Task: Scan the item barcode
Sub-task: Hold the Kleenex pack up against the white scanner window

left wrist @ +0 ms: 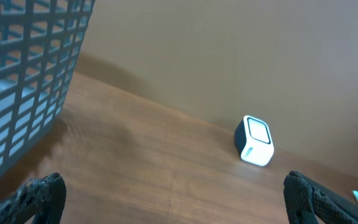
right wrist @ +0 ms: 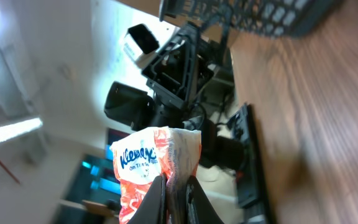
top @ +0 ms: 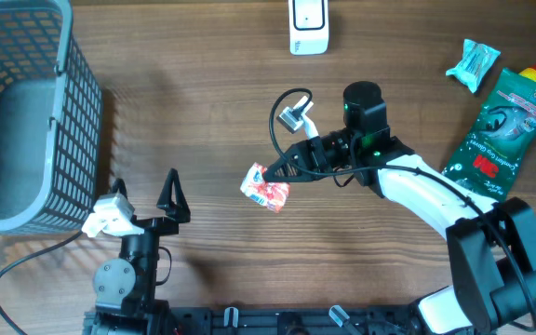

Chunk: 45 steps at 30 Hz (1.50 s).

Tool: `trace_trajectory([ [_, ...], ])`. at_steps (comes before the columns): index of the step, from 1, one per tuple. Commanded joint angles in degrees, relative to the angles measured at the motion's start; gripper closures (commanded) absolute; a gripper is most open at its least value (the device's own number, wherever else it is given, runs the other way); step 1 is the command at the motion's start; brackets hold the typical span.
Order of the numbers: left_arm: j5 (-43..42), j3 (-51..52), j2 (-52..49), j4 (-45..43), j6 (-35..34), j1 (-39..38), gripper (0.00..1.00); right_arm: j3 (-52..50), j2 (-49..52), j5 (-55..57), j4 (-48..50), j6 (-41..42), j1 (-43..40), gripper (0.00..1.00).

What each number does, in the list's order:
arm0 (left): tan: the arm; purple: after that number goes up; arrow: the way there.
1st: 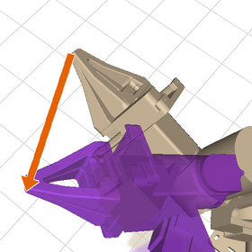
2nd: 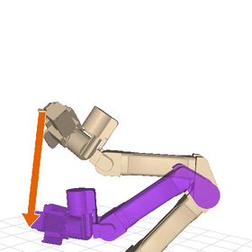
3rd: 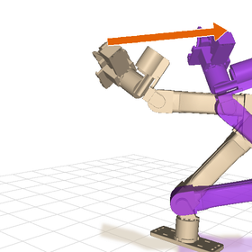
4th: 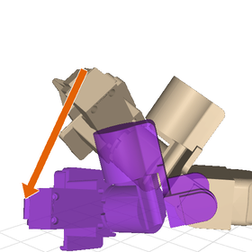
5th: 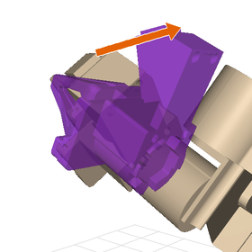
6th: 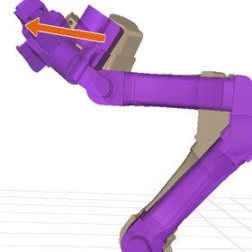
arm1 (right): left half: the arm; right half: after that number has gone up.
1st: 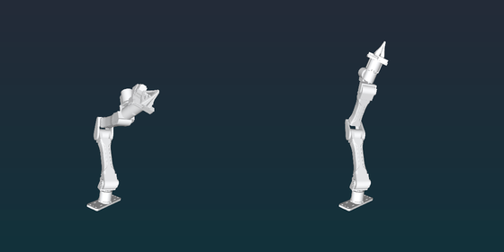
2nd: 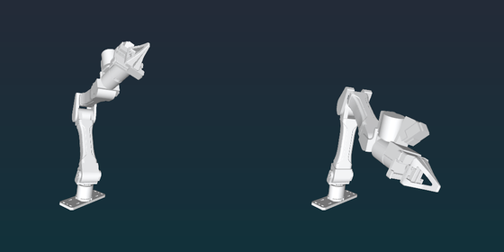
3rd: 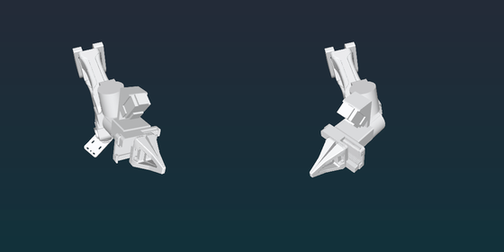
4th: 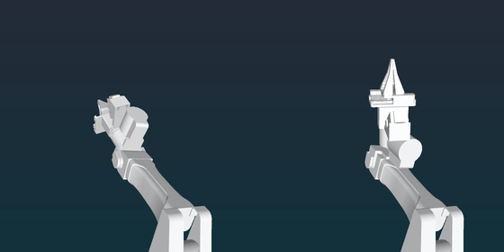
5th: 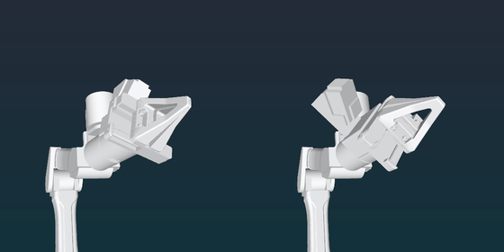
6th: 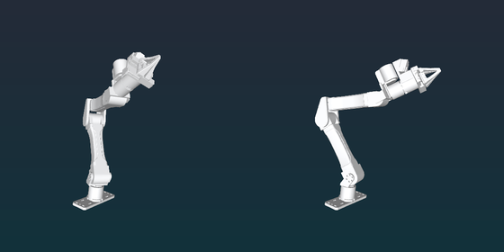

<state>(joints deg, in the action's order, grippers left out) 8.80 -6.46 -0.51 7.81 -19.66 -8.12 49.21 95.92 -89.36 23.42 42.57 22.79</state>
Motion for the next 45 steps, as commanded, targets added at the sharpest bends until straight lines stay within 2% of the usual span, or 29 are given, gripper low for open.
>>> trace_trajectory([
  [1,0.94,0.37,0.13,4.33,-0.74,0.42,0.0,-0.17,-1.01,-3.23,2.62,-21.94,-0.42,0.96],
  [3,0.92,0.37,0.13,8.31,-0.74,0.42,0.0,-0.15,-1.01,1.11,5.01,-26.91,-1.42,0.95],
  [6,0.92,0.24,-0.09,12.41,-0.72,0.42,0.0,-0.15,-1.01,14.53,6.45,-27.61,-3.69,0.96],
  [7,0.94,0.24,-0.15,12.55,-0.72,0.42,0.0,-0.15,-1.01,27.61,3.8,-27.69,-4.92,0.96],
  [12,0.92,0.24,-0.2,12.55,-0.72,0.42,0.0,-0.15,-0.98,63.49,-7.72,-38.51,-4.24,0.95],
  [15,0.94,0.24,-0.2,12.55,-0.72,0.42,0.0,-0.07,-0.98,75.08,-9.42,-44.24,-3.74,0.96],
  [19,0.92,0.24,-0.2,12.55,-0.72,0.42,0.0,2.16,-0.98,88.65,-7.69,-47.15,-3.72,0.95],
  [23,0.94,0.24,-0.2,12.55,-0.72,0.42,0.0,7.58,0.55,97.07,-3.28,-56.78,-3.74,0.96],
  [26,0.94,0.24,-0.2,12.55,-0.72,0.42,0.0,14.6,4.66,99.16,-2.95,-61.66,-3.74,0.96],
  [33,0.92,0.24,-0.2,12.55,-0.72,0.42,0.0,36.41,22.25,102.33,-6.58,-66.69,-4.24,0.96],
  [38,0.94,0.24,-0.2,12.55,-0.72,0.42,0.0,52.35,34.77,102.82,-12.7,-68.24,-4.28,0.96],
  [41,0.92,0.24,-0.2,12.55,-0.72,0.42,0.0,56.11,38.25,104.69,-13.88,-69.61,-4.11,0.96],
  [45,0.94,0.24,-0.2,12.55,-0.72,0.42,0.0,56.17,39.15,104.89,-13.79,-70.25,-4.17,0.96],
])
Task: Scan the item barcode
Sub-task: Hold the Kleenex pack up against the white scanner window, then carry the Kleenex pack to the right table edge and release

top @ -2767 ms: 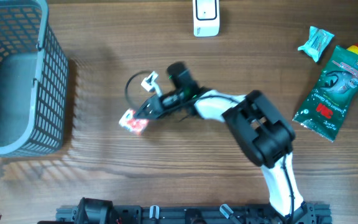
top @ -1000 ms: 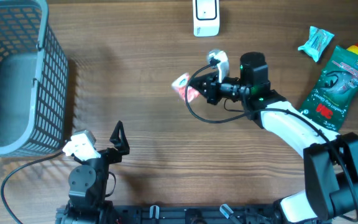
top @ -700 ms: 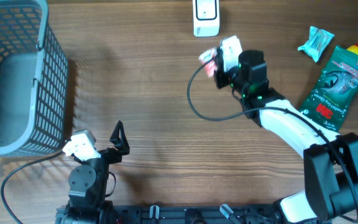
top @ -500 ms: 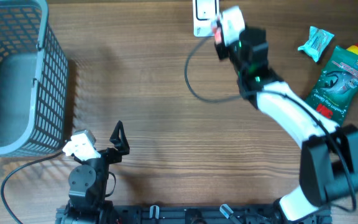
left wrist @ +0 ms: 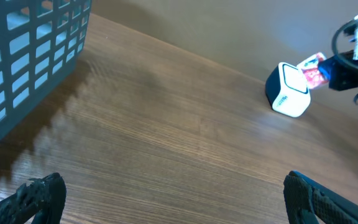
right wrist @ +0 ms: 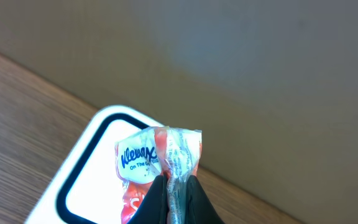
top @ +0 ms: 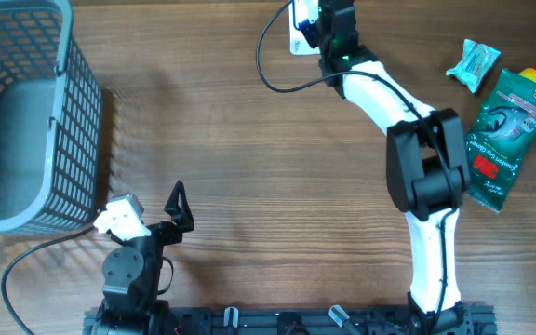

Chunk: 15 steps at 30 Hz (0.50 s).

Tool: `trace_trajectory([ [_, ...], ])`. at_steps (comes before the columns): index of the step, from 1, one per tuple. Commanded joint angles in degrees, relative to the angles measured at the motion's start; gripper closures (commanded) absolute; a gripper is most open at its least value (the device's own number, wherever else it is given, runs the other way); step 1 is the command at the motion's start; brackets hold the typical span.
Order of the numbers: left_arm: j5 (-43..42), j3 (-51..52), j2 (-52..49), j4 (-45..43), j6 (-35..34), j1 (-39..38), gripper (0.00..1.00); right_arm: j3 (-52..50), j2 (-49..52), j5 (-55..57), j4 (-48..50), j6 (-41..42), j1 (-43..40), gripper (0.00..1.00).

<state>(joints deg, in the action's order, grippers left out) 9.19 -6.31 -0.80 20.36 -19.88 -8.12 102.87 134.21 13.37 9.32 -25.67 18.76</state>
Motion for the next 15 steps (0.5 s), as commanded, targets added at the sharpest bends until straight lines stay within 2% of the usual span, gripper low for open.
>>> trace_trajectory([
  [1,0.55,0.09,0.09,0.0,-0.5,0.42,0.0,2.51,0.9,2.16,0.44,-1.99,-0.17,0.96],
  [5,0.55,0.09,0.09,0.0,-0.5,0.42,0.0,2.51,0.92,6.25,0.42,-1.97,-0.46,0.96],
  [8,0.55,0.09,0.09,0.0,-0.5,0.42,0.0,2.51,0.81,19.17,-0.07,-2.89,-0.46,0.96],
  [11,0.52,0.09,0.09,0.0,-0.5,0.42,0.0,2.51,0.79,36.41,-1.33,-7.72,-1.51,0.96],
  [14,0.55,0.09,0.09,0.0,-0.5,0.42,0.0,2.51,0.79,42.18,-8.94,-2.43,-6.1,0.96],
  [15,0.52,0.09,0.09,0.0,-0.5,0.42,0.0,2.51,0.79,41.64,-14.86,0.94,-8.2,0.96],
])
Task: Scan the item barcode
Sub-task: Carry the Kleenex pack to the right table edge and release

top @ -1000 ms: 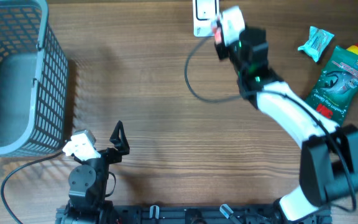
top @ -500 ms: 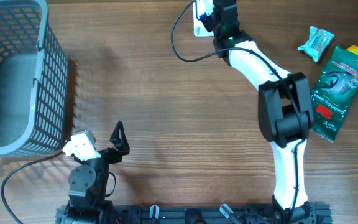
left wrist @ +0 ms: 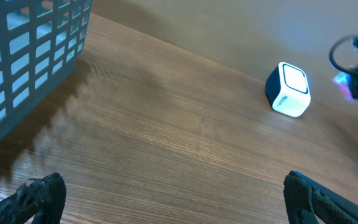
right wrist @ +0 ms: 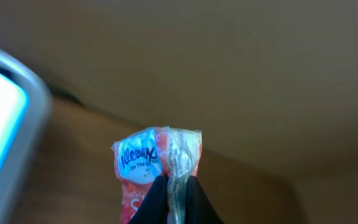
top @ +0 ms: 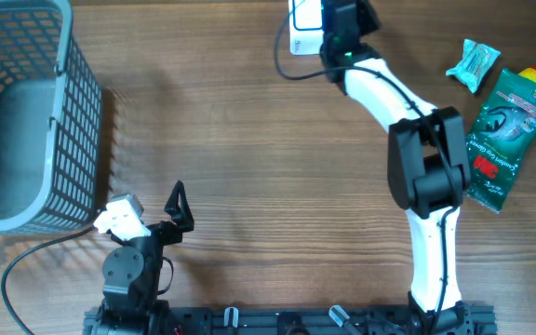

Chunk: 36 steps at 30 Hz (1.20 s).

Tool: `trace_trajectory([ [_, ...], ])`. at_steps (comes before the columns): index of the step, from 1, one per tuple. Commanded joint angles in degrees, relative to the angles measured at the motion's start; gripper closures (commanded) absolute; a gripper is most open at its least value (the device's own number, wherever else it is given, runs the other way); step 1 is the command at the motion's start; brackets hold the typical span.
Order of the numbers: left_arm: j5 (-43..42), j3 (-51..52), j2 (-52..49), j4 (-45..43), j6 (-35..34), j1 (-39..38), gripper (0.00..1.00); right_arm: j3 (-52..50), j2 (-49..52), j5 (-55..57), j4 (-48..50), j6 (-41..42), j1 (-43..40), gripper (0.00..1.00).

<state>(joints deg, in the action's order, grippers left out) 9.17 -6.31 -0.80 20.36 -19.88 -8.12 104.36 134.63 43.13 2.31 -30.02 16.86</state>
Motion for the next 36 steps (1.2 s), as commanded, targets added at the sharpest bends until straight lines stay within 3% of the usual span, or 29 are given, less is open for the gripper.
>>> trace_trajectory([
  [1,0.57,0.09,0.09,0.0,-0.5,0.42,0.0,1.03,0.37,11.15,-12.11,7.21,-7.54,0.96],
  [4,0.57,0.09,0.09,0.0,-0.5,0.42,0.0,1.01,0.39,7.21,-29.42,18.51,-12.87,0.96],
  [7,0.57,0.09,0.09,0.0,-0.5,0.42,0.0,0.96,0.39,1.4,-39.47,27.78,-18.34,0.96],
  [12,0.55,0.09,0.09,0.0,-0.5,0.42,0.0,0.98,-1.73,-2.1,-40.54,28.48,-21.97,0.95],
  [13,0.57,0.09,0.09,0.0,-0.5,0.42,0.0,0.98,-2.64,-3.5,-40.37,28.5,-21.81,0.84],
  [14,0.55,0.09,0.09,0.0,-0.5,0.42,0.0,0.98,-4.02,-5.92,-40.3,28.5,-21.44,0.49],
  [16,0.55,0.09,0.09,0.0,-0.5,0.42,0.0,0.98,-6.12,-8.68,-40.5,28.76,-20.74,0.0],
  [24,0.57,0.09,0.09,0.0,-0.5,0.42,0.0,1.01,-21.73,-16.48,-43.63,36.68,-17.77,0.0],
  [29,0.57,0.09,0.09,-0.02,-0.5,0.42,0.0,1.01,-35.32,-29.24,-46.21,36.83,-17.44,0.0],
  [36,0.57,0.09,0.09,0.0,-0.5,0.42,0.0,1.01,-55.17,-32.94,-50.69,36.83,-17.42,0.0],
])
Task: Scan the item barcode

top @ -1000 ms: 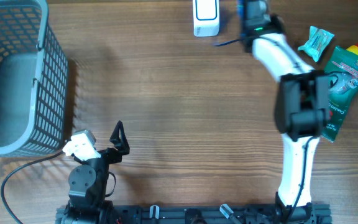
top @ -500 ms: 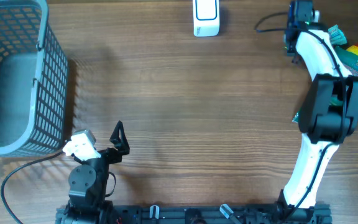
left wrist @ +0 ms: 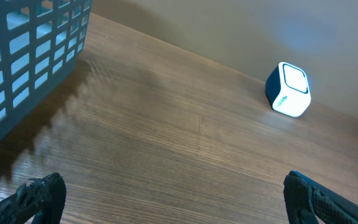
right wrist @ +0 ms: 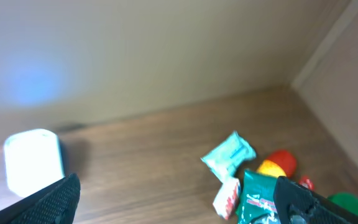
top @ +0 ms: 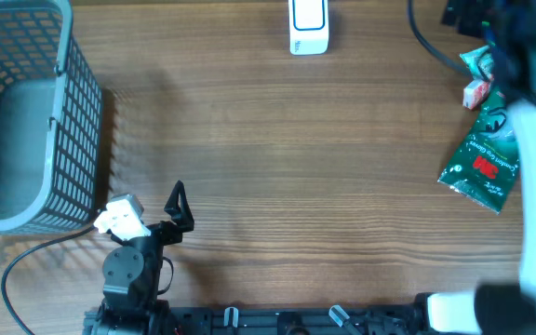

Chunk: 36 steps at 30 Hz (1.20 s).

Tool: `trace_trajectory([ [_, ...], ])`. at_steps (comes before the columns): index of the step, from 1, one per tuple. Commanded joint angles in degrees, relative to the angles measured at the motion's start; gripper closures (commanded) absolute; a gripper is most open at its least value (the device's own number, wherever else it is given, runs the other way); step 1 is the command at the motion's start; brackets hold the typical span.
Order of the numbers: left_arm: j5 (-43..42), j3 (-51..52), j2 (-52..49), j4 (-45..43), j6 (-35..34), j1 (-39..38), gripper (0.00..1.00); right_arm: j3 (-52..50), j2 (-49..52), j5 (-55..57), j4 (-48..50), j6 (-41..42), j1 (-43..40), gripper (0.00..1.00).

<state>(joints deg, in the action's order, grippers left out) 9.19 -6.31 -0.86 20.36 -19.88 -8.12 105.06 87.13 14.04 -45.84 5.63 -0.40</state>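
The white barcode scanner [top: 307, 28] stands at the table's far edge; it also shows in the left wrist view as the scanner [left wrist: 289, 98] and at the left of the right wrist view [right wrist: 35, 162]. The red-and-white tissue pack [top: 476, 92] lies on the table at the far right, free of any gripper; the right wrist view shows this pack [right wrist: 227, 196] below my right gripper [right wrist: 179, 202], which is open and empty. My left gripper [left wrist: 179, 202] is open near the front edge, left gripper [top: 175, 200] upright.
A grey mesh basket [top: 26, 102] fills the far left. Beside the tissue pack lie a teal packet [top: 477, 60], a green bag [top: 485, 158] and a red-and-yellow item [right wrist: 277, 163]. The right arm runs along the right edge.
My right gripper was shut on the tissue pack just right of the scanner. Now it is open at the far right, and the pack lies beside the teal packet and green bag.
My right gripper held the tissue pack over the middle of the table. Then it held the pack at the scanner's face, then just right of the scanner. Now the pack lies among the items at the right and the gripper is open. The left arm stayed put.
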Motion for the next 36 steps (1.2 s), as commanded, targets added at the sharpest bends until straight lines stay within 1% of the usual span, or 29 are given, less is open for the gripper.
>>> trace_trajectory([
  [1,0.55,0.09,0.15,0.0,-0.5,0.42,0.0,0.31,-10.47,-3.87,-4.02,1.2,-0.15,0.0],
  [5,0.55,0.09,0.15,0.0,-0.5,0.42,0.0,0.31,-22.56,-3.93,-9.07,1.27,-0.15,0.0],
  [8,0.52,0.09,0.15,0.0,-0.5,0.42,0.0,0.31,-31.63,-4.31,-12.41,4.0,-0.15,0.0],
  [15,0.55,0.09,0.15,0.0,-0.5,0.42,0.0,0.33,-48.17,-4.28,-22.6,4.48,-0.15,0.0],
  [19,0.55,0.09,0.15,0.0,-0.5,0.42,0.01,0.33,-54.47,-4.26,-30.6,4.48,-0.15,0.0],
  [22,0.52,0.09,0.15,0.0,-0.5,0.42,0.0,0.33,-56.98,-4.26,-39.28,4.46,-0.15,0.0],
  [24,0.52,0.09,0.15,0.0,-0.5,0.42,0.0,0.33,-57.64,-3.91,-42.62,4.44,-0.15,0.0],
  [26,0.52,0.09,0.15,0.0,-0.5,0.42,0.0,0.37,-57.77,-3.89,-43.8,5.46,-0.15,0.0],
  [28,0.52,0.09,0.15,0.0,-0.5,0.42,0.0,-0.26,-57.75,-4.11,-45.09,10.08,-0.13,0.0],
  [30,0.52,0.09,0.15,0.0,-0.5,0.42,0.0,-0.94,-57.75,-4.0,-44.61,12.96,-0.15,0.0],
  [33,0.52,0.09,0.15,0.0,-0.5,0.42,0.0,-3.5,-58.9,-4.07,-40.74,14.1,-0.13,0.0],
  [36,0.55,0.09,0.15,0.0,-0.5,0.42,0.0,-8.09,-62.69,-4.04,-34.73,15.06,-0.13,0.0],
])
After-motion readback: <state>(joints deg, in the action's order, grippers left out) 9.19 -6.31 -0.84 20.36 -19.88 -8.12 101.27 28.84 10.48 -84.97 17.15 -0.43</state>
